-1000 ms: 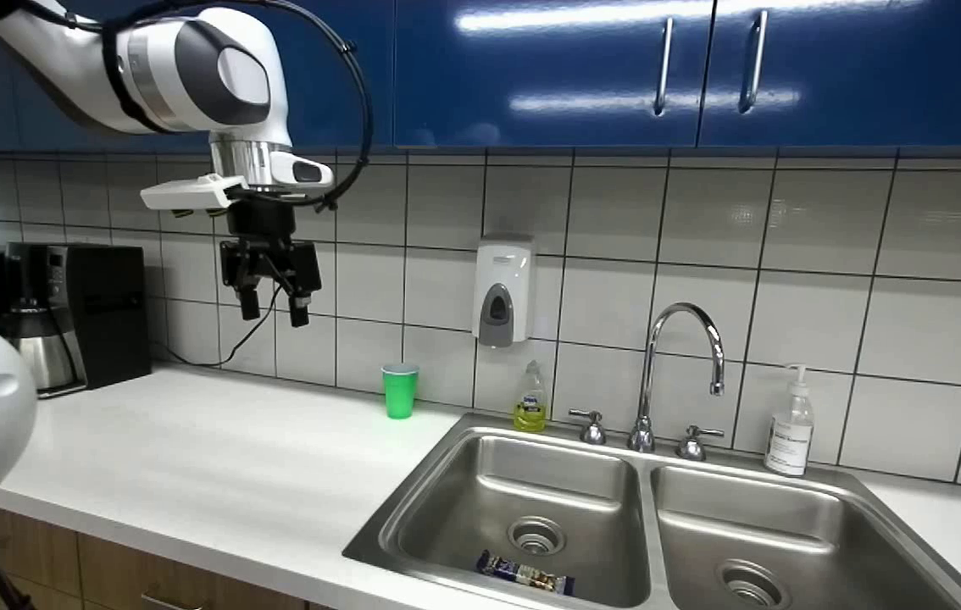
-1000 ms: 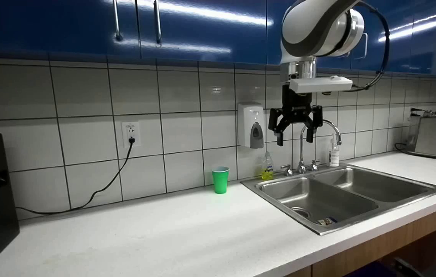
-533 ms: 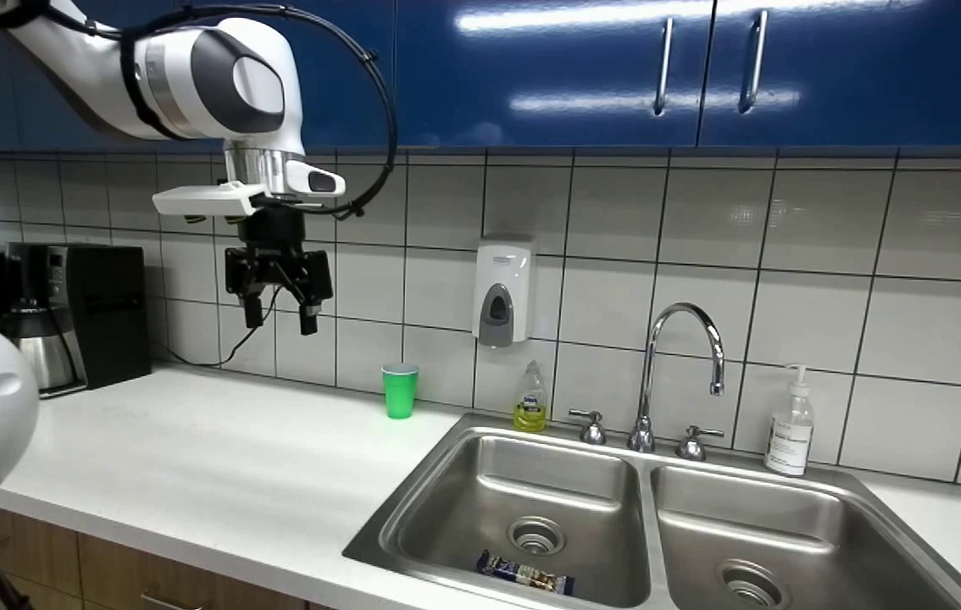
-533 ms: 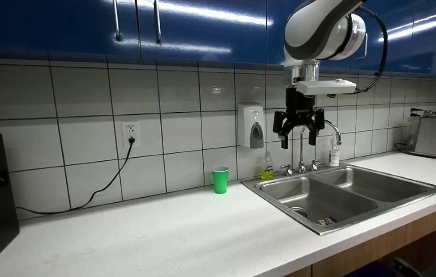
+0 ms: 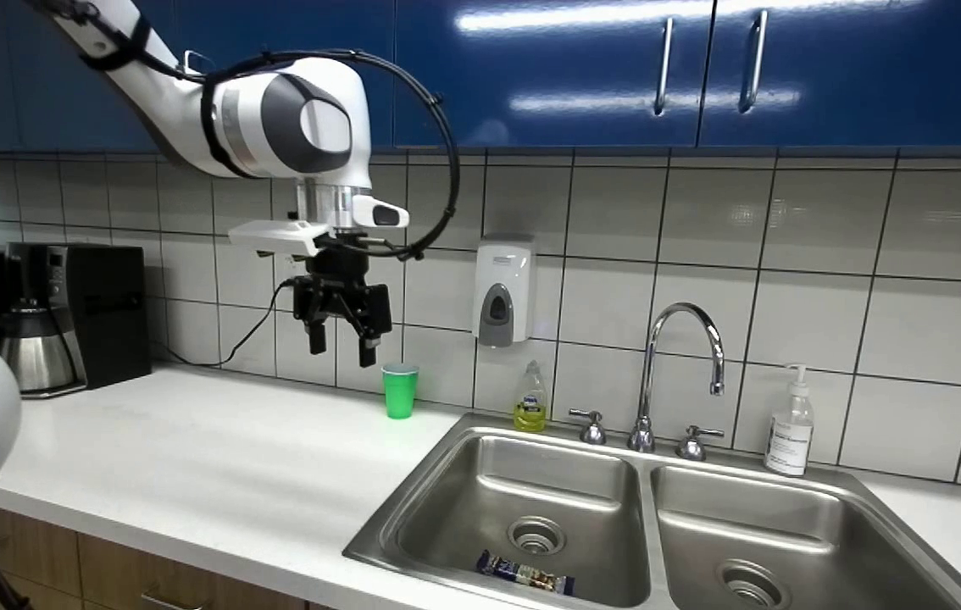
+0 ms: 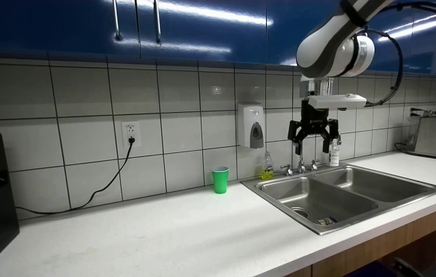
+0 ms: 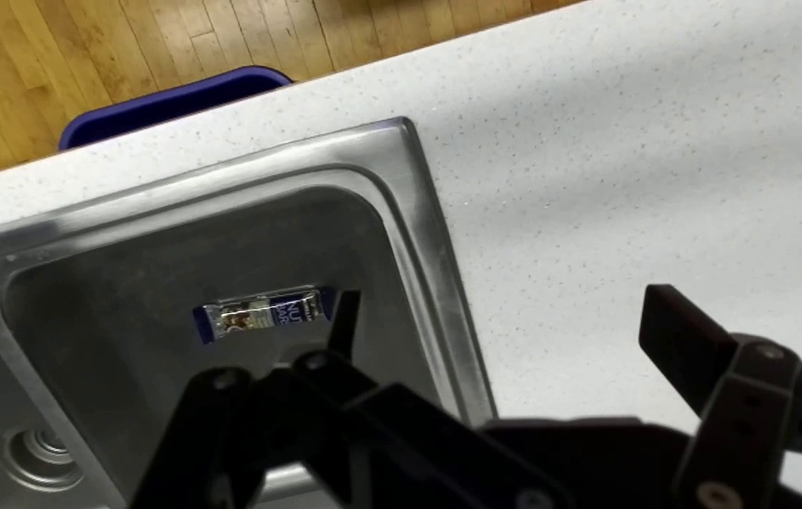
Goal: Move the protein bar to the left counter top from the sink
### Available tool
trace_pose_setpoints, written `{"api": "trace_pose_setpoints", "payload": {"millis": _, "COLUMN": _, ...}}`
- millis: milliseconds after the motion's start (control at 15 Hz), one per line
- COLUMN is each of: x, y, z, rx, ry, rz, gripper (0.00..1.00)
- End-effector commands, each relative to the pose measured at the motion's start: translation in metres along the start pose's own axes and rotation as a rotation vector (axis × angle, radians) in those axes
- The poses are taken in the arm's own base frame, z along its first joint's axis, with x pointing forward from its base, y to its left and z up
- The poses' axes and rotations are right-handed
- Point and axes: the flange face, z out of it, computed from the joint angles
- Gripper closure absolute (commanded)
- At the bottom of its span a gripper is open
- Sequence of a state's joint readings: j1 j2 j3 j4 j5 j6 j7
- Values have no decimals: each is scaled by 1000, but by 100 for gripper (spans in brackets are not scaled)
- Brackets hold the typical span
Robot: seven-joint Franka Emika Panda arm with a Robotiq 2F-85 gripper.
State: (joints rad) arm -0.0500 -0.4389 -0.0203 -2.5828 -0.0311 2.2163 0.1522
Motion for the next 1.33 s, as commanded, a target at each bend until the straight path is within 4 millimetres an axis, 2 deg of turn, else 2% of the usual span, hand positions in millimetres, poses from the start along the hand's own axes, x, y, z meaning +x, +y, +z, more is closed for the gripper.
{"api": "trace_pose_setpoints", "payload": {"millis": 0, "x": 26, "y": 44, "z": 27, "rx": -17, "ry": 1, "rz": 47, "gripper": 0}}
{"api": "trace_pose_setpoints", "payload": {"millis": 600, "x": 78, "y": 141, "z": 90, "rx": -27, "ry": -23, "rz": 121, "gripper": 0}}
{"api": "trace_pose_setpoints", "payload": {"millis": 933, "x": 119, "y": 168, "z": 130, "rx": -40, "ry": -33, "rz": 65, "gripper": 0}}
{"api": "trace_pose_setpoints", "payload": {"millis": 1267, "x": 158, "y": 183, "z": 187, "rx": -54, "ry": -55, "rz": 32, "gripper": 0}}
